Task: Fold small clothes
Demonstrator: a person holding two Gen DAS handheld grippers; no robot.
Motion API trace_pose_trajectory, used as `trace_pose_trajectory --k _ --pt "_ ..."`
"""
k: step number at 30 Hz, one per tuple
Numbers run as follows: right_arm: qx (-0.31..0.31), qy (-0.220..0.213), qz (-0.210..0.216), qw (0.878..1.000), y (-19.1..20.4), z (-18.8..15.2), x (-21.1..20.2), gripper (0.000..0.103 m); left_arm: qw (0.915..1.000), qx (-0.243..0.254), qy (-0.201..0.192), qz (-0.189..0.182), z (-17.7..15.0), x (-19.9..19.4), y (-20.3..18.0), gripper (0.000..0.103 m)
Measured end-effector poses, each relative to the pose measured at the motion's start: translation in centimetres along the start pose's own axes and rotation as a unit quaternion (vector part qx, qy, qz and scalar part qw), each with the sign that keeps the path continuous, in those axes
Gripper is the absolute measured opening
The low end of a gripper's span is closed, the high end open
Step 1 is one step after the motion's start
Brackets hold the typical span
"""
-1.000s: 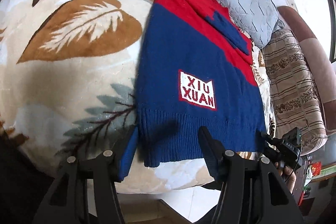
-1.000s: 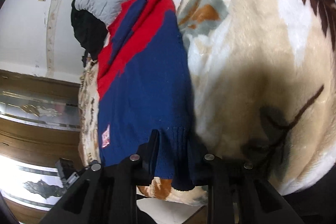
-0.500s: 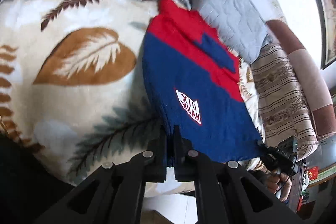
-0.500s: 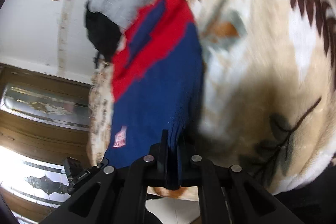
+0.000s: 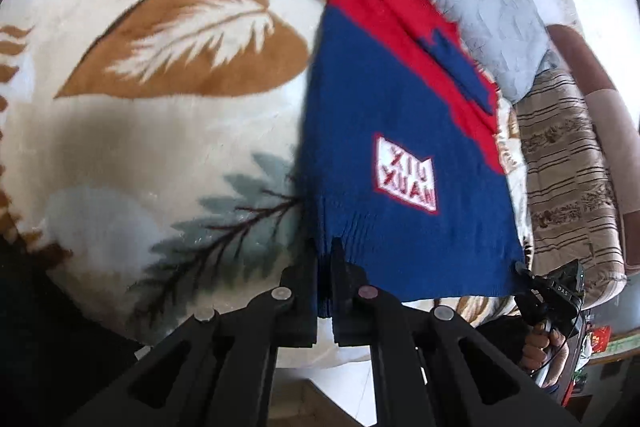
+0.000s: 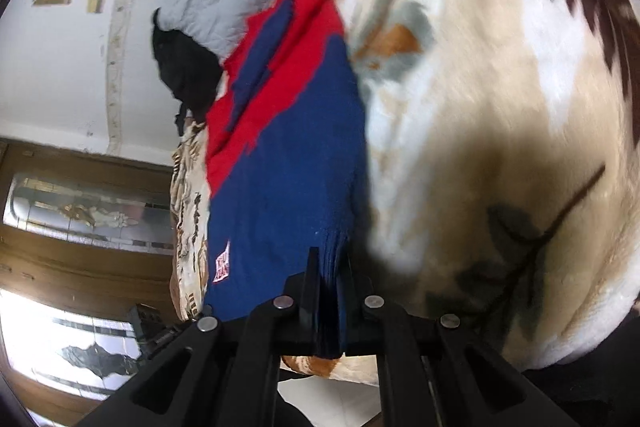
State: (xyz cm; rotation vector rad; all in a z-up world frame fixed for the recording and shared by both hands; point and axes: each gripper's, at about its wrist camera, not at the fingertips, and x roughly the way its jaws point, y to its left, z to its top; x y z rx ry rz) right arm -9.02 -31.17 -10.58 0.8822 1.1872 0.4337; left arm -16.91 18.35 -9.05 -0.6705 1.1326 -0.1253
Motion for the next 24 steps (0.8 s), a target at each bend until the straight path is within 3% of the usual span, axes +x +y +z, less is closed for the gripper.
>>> trace_pose_trajectory --k 4,7,9,12,13,15,16,17,19,20,21,22,23,24 --pt "-0.017 -0.018 0.017 1.000 1.2 0.3 -1.0 0.011 1.0000 0.005 -0.002 -0.005 0.1 -0.1 -0.1 0.005" --pt "-0.010 0.000 0.003 1.000 0.7 0.4 -0.2 0.011 1.0000 -0.002 0.009 0.004 -0.3 0.6 0.2 0.013" --pt "-0.005 0.005 -0.001 1.000 0.4 0.2 0.2 0.011 0.9999 -0.004 0.006 -0.012 -0.3 0.3 0.1 0.036" --pt "-0.004 0.000 -0.003 1.000 0.2 0.0 0.2 0.013 0.9996 -0.001 0.003 -0.027 -0.3 0.3 -0.9 0.061" --pt "-0.003 0.000 -0.004 1.000 0.1 0.0 0.2 0.019 0.9997 0.005 0.001 -0.023 -0.3 0.2 -1.2 0.062" --pt "-0.003 -0.003 -0.003 1.000 0.1 0.0 0.0 0.045 0.9998 0.009 0.002 -0.017 -0.3 0.6 -1.5 0.062" --pt "-0.002 -0.006 -0.005 1.000 0.1 -0.1 0.0 0.071 0.9998 0.009 0.001 -0.017 -0.3 0.7 -1.5 0.062" --pt "-0.006 -0.009 -0.001 1.000 0.2 -0.2 -0.1 0.073 0.9998 0.009 0.001 -0.016 -0.3 0.8 -1.5 0.062" --pt "-0.027 0.000 -0.006 1.000 0.7 -0.3 0.2 0.071 0.9999 0.015 0.003 -0.008 -0.3 0.7 -1.4 0.062" --pt "-0.035 0.004 -0.013 0.999 0.9 -0.3 0.3 0.066 0.9998 0.019 0.005 -0.002 -0.3 0.9 -1.7 0.055" --pt "-0.037 0.010 -0.020 0.999 0.9 -0.4 0.6 0.057 0.9993 0.028 0.008 0.025 -0.4 1.1 -2.0 0.023" --pt "-0.032 0.023 -0.027 0.999 0.7 -0.4 1.1 0.027 0.9986 0.032 0.016 0.040 -0.3 1.5 -2.1 0.002" --pt "-0.022 0.039 -0.035 0.998 0.4 -0.4 1.7 0.016 0.9990 0.023 0.023 0.029 -0.2 1.7 -1.9 0.004" --pt "-0.025 0.041 -0.040 0.998 0.4 -0.5 1.8 0.013 0.9994 0.017 0.018 0.024 -0.1 1.4 -1.8 0.004"
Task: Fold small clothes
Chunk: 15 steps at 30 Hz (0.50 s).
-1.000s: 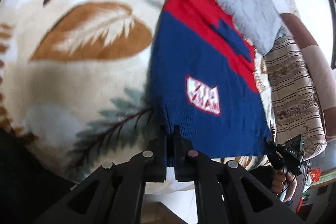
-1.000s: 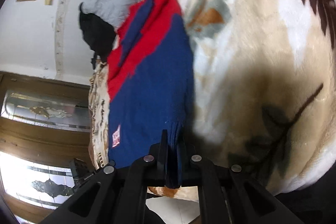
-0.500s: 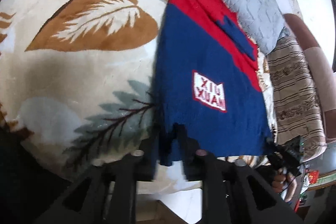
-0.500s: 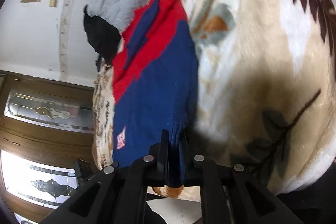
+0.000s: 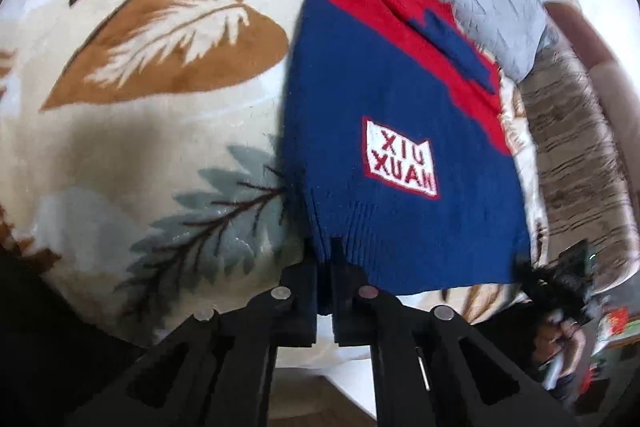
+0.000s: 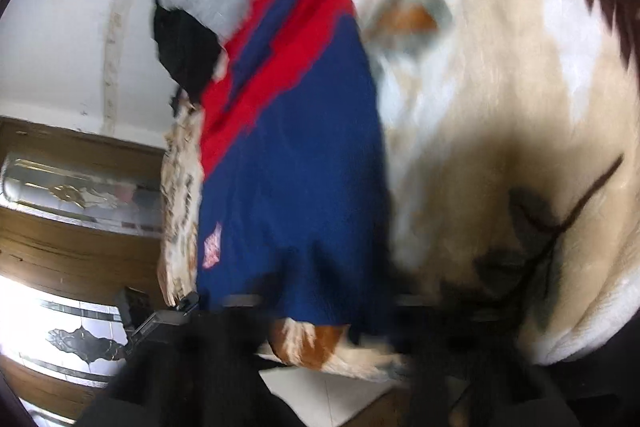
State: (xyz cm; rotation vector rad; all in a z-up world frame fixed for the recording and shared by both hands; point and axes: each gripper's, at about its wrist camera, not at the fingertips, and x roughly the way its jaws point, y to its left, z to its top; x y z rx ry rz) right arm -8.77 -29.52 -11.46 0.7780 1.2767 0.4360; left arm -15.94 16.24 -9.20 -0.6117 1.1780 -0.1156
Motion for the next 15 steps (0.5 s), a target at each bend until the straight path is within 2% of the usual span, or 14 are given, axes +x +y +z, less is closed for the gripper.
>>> trace_pose_trajectory --k 1,4,6,8,9,11,13,15 --pt "-0.009 -0.001 -0.005 1.000 0.3 -0.1 -0.1 0.007 0.9999 0.003 -0.010 -0.005 0.1 -0.7 -0.2 0.004" --pt "-0.038 -0.029 0.014 0.999 2.3 0.2 -2.2 0.007 0.9966 0.020 -0.069 -0.041 0.7 -4.8 -1.3 0.004" --pt "-0.054 -0.049 0.029 0.997 3.5 0.6 -4.0 0.006 0.9934 0.035 -0.098 -0.050 1.1 -6.4 -2.0 0.004" --pt "-0.060 -0.057 0.034 0.996 3.9 1.0 -4.6 0.006 0.9948 0.034 -0.087 -0.042 1.3 -5.4 -1.7 0.004" --pt "-0.056 -0.052 0.030 0.997 3.4 1.1 -4.1 0.006 0.9978 0.017 -0.057 -0.030 1.3 -3.6 -0.9 0.004" --pt "-0.028 -0.034 0.024 0.999 1.8 1.3 -2.8 0.006 0.9992 -0.003 -0.035 -0.017 1.1 -2.4 0.3 0.004" --pt "-0.006 -0.029 0.040 0.999 1.0 1.1 -2.6 0.007 0.9978 0.003 -0.057 -0.032 0.9 -3.9 0.0 0.004" --pt "-0.024 -0.043 0.050 0.998 1.9 0.9 -3.8 0.006 0.9954 0.028 -0.086 -0.034 1.1 -5.5 -0.9 0.004"
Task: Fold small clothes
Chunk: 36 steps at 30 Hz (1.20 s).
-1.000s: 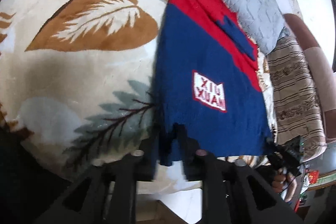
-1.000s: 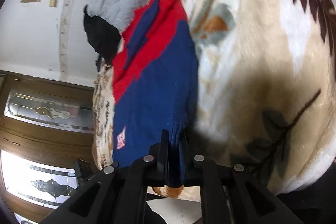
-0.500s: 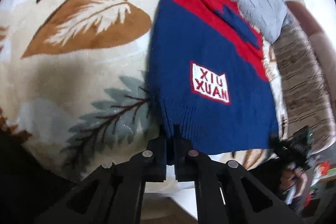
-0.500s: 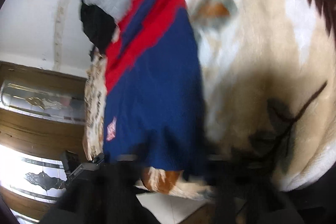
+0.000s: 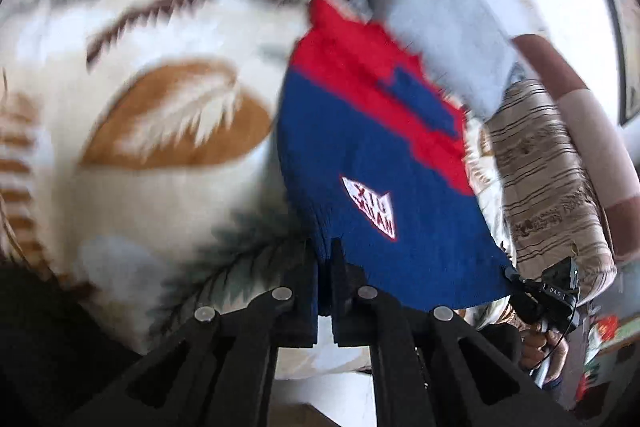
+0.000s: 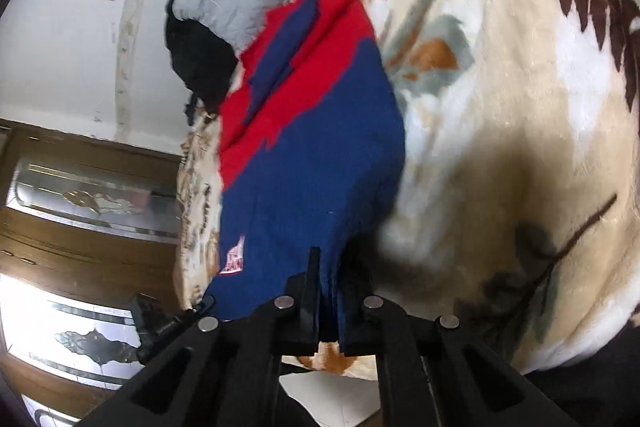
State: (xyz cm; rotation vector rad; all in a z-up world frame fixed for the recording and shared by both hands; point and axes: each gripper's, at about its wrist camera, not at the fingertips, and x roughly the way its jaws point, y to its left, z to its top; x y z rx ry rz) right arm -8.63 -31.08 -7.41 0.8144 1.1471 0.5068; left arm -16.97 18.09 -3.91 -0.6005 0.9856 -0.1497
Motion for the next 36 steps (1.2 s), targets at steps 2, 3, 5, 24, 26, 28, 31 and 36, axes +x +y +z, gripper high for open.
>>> trace_pose_trajectory --k 2,3,5,24,26,28,31,36 --pt "-0.013 -0.007 -0.001 1.000 0.6 0.2 -0.6 0.006 1.0000 0.003 0.004 0.003 0.4 0.5 0.0 0.004" --pt "-0.012 -0.005 -0.006 1.000 0.3 0.3 -0.3 0.006 0.9995 -0.011 0.028 0.012 0.2 2.0 0.8 0.004" --pt "0.018 0.015 -0.017 1.000 -1.3 0.2 0.9 0.007 0.9972 -0.037 0.061 0.023 -0.1 3.5 1.9 0.004" --pt "-0.024 -0.016 0.041 0.999 3.5 11.3 3.3 0.006 0.9979 0.038 -0.033 -0.040 17.1 5.1 -3.1 0.004" --pt "-0.042 -0.044 0.053 0.997 5.0 15.9 4.3 0.006 0.9974 0.042 -0.050 -0.032 21.7 7.7 -3.5 0.004" --pt "-0.040 -0.075 0.063 0.994 5.9 20.7 6.1 0.006 0.9968 0.040 -0.065 -0.025 25.2 10.5 -3.0 0.004" --pt "-0.019 -0.107 0.076 0.991 5.4 27.0 9.7 0.011 0.9964 0.042 -0.071 -0.020 29.3 15.2 -2.7 0.005" --pt "0.038 -0.109 0.002 0.993 0.6 31.8 15.8 0.011 0.9983 0.009 -0.023 0.053 33.1 24.1 0.0 0.037"
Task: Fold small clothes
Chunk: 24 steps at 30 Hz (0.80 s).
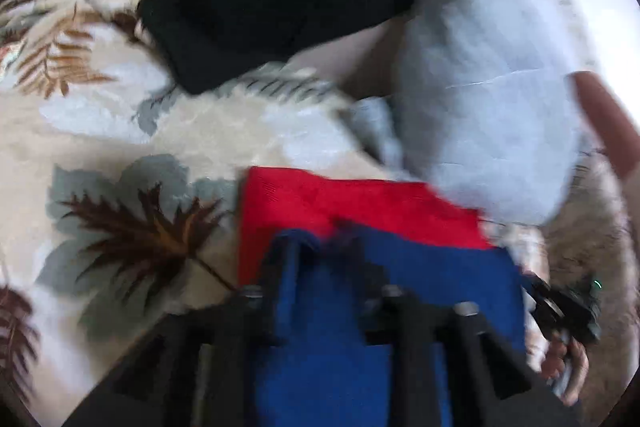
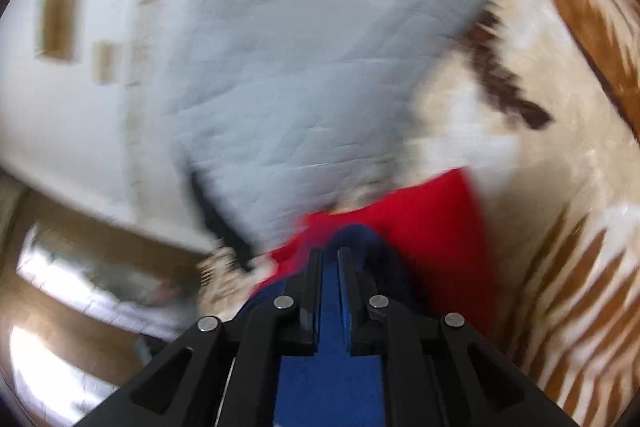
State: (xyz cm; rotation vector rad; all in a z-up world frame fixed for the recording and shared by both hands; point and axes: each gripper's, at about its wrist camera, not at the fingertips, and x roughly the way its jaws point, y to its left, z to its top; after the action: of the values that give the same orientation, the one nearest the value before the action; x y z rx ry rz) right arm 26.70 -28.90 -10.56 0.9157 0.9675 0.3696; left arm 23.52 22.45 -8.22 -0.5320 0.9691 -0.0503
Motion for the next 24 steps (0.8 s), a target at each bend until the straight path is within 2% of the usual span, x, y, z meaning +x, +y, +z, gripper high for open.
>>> trace_pose_trajectory --k 2,3,4,6,7,8,9,10,13,17,19,21,23,24 --pt "0.013 -0.005 -0.028 1.000 -1.2 -0.2 0.3 0.011 0.9996 -0.027 -0.006 0.005 0.8 0.3 1.0 0.044" --pt "0.016 -0.007 -0.024 1.000 -1.3 -0.3 0.0 0.011 0.9992 -0.033 -0.024 0.004 1.0 -0.8 1.3 0.055" --pt "0.006 -0.009 -0.014 1.000 -1.0 -0.8 -0.7 0.012 0.9987 -0.029 -0.041 0.002 1.0 -1.8 1.4 0.059" --pt "-0.032 -0.014 -0.021 0.999 0.3 -1.8 -2.2 0.042 0.9967 -0.015 -0.079 0.011 0.4 -4.9 1.7 0.068" --pt "-0.047 -0.017 -0.022 0.999 0.9 -2.5 -3.1 0.085 0.9960 -0.011 -0.088 0.008 -0.5 -6.0 1.8 0.069" --pt "-0.060 -0.024 -0.017 0.998 1.4 -3.4 -4.0 0.103 0.9956 -0.007 -0.093 0.003 -1.2 -6.8 2.0 0.073" --pt "-0.069 -0.038 -0.015 0.997 1.7 -4.2 -5.2 0.103 0.9957 -0.002 -0.092 0.001 -2.1 -7.6 2.1 0.075" --pt "-0.078 -0.032 -0.016 0.996 1.8 -5.2 -5.8 0.103 0.9961 -0.001 -0.088 -0.002 -3.1 -8.4 2.5 0.075" --pt "-0.104 -0.010 -0.064 0.992 1.3 -7.0 -6.4 0.103 0.9976 0.013 -0.068 0.002 -5.0 -8.7 3.3 0.075" --pt "-0.146 -0.008 -0.082 0.986 2.4 -6.1 -6.0 0.103 0.9988 0.002 -0.047 0.016 -5.3 -6.5 4.0 0.075" --pt "-0.194 -0.015 -0.092 0.977 4.0 -5.4 -5.1 0.103 0.9991 -0.004 -0.041 0.009 -4.6 -5.1 3.8 0.075" --pt "-0.228 0.010 -0.107 0.968 5.6 -4.5 -2.6 0.097 0.9994 -0.002 -0.034 0.003 -4.0 -3.9 3.4 0.075" --pt "-0.241 0.025 -0.136 0.961 5.9 -3.8 -0.7 0.083 0.9996 0.000 -0.027 0.005 -3.6 -3.1 3.1 0.075" --pt "-0.242 0.034 -0.144 0.959 5.7 -3.5 0.2 0.082 0.9997 0.006 -0.024 0.007 -3.3 -2.5 2.8 0.075"
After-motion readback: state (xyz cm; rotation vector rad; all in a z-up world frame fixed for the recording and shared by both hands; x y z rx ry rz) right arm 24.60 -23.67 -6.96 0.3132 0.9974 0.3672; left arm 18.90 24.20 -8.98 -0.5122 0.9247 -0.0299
